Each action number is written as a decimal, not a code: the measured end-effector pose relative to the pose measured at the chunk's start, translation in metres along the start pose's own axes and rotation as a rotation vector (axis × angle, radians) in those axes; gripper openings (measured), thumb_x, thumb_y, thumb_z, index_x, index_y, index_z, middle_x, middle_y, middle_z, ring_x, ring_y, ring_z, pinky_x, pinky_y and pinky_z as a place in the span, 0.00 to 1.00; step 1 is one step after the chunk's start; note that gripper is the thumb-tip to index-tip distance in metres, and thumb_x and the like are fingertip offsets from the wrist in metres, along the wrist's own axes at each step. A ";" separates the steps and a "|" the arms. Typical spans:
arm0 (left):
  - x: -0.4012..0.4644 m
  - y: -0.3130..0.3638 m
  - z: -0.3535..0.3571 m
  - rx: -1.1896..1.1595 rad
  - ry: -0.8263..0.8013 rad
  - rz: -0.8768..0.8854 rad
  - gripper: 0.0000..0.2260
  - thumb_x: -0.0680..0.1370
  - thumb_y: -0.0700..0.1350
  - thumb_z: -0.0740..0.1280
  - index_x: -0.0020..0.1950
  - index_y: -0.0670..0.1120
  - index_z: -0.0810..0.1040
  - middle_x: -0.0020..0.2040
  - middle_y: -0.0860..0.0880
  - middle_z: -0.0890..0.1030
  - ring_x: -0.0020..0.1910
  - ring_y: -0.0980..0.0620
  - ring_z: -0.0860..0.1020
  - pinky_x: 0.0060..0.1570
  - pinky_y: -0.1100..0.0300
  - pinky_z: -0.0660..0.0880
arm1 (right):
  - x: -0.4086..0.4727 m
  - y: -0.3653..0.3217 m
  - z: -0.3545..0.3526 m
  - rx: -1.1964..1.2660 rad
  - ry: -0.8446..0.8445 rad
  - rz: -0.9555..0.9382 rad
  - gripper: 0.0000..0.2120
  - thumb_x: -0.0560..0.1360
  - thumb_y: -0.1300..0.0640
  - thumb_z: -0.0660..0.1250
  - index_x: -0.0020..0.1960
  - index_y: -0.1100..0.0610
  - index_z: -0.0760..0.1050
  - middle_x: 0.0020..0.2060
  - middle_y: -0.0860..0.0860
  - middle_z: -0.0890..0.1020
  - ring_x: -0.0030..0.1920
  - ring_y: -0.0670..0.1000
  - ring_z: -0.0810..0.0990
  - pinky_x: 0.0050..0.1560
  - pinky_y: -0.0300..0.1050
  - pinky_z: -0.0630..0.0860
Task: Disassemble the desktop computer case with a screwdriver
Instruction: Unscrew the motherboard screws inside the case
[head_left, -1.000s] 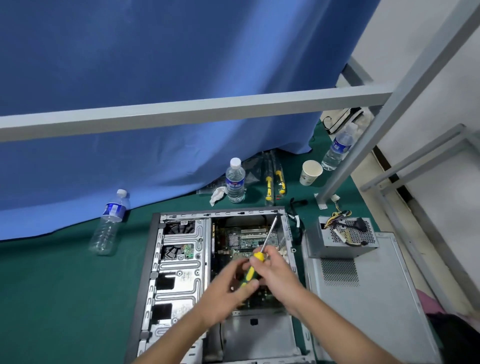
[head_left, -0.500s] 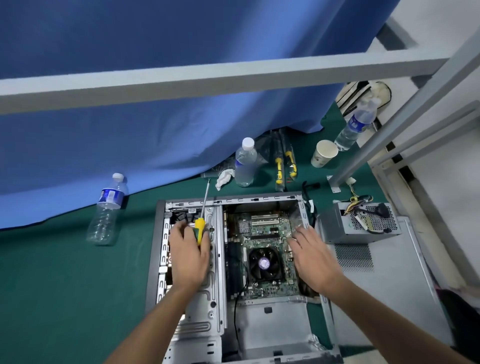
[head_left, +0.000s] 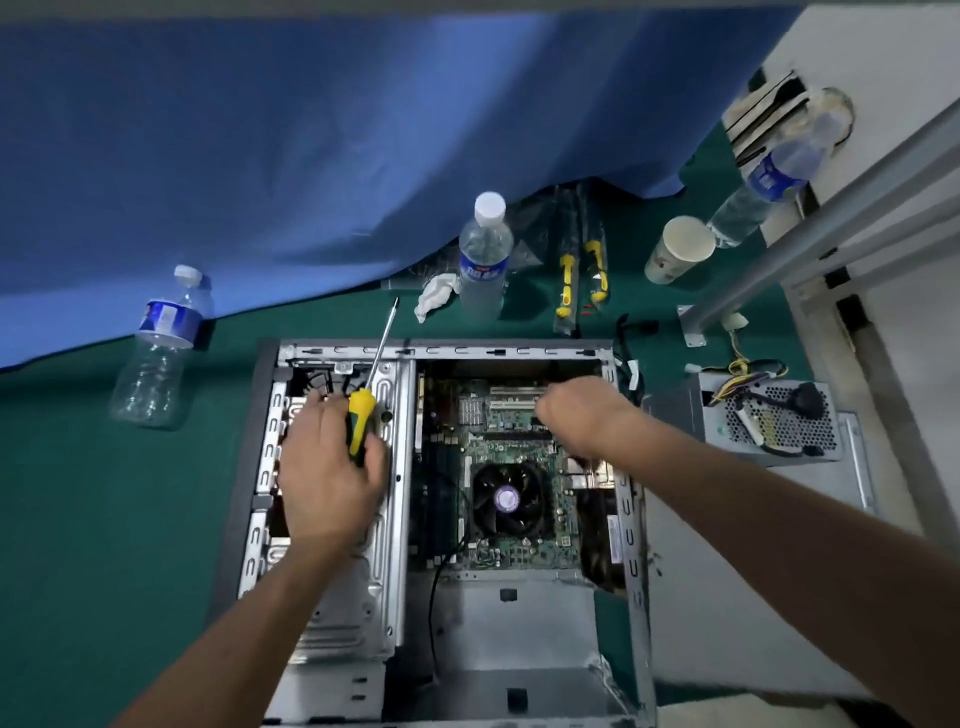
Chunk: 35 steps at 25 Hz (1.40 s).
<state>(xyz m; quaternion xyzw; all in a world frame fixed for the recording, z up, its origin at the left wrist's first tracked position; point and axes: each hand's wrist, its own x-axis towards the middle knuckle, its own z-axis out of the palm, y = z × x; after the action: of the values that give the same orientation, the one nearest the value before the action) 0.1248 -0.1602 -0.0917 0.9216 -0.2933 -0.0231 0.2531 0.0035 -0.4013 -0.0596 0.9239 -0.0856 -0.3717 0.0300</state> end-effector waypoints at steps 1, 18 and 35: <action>-0.001 0.000 0.001 0.022 0.003 0.007 0.18 0.76 0.47 0.60 0.59 0.37 0.76 0.54 0.37 0.79 0.60 0.37 0.74 0.56 0.45 0.72 | 0.007 -0.001 -0.001 -0.021 -0.071 -0.013 0.08 0.76 0.68 0.62 0.49 0.57 0.72 0.49 0.53 0.80 0.45 0.55 0.78 0.45 0.50 0.80; -0.003 -0.001 0.008 0.117 0.074 0.063 0.19 0.75 0.47 0.61 0.60 0.38 0.76 0.53 0.38 0.79 0.61 0.39 0.73 0.52 0.45 0.73 | 0.046 -0.004 0.033 0.123 -0.073 -0.100 0.09 0.75 0.70 0.61 0.50 0.60 0.75 0.44 0.52 0.78 0.47 0.53 0.79 0.52 0.46 0.79; -0.003 -0.003 0.010 0.128 0.120 0.090 0.18 0.74 0.47 0.62 0.59 0.38 0.77 0.52 0.40 0.77 0.56 0.38 0.74 0.47 0.44 0.75 | 0.047 -0.007 0.038 0.090 -0.087 -0.138 0.11 0.74 0.71 0.64 0.44 0.57 0.69 0.38 0.50 0.74 0.41 0.50 0.76 0.49 0.44 0.80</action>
<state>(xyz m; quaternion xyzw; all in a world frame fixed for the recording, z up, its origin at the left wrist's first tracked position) 0.1218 -0.1608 -0.1025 0.9215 -0.3196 0.0621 0.2115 0.0115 -0.4022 -0.1203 0.9111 -0.0394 -0.4083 -0.0408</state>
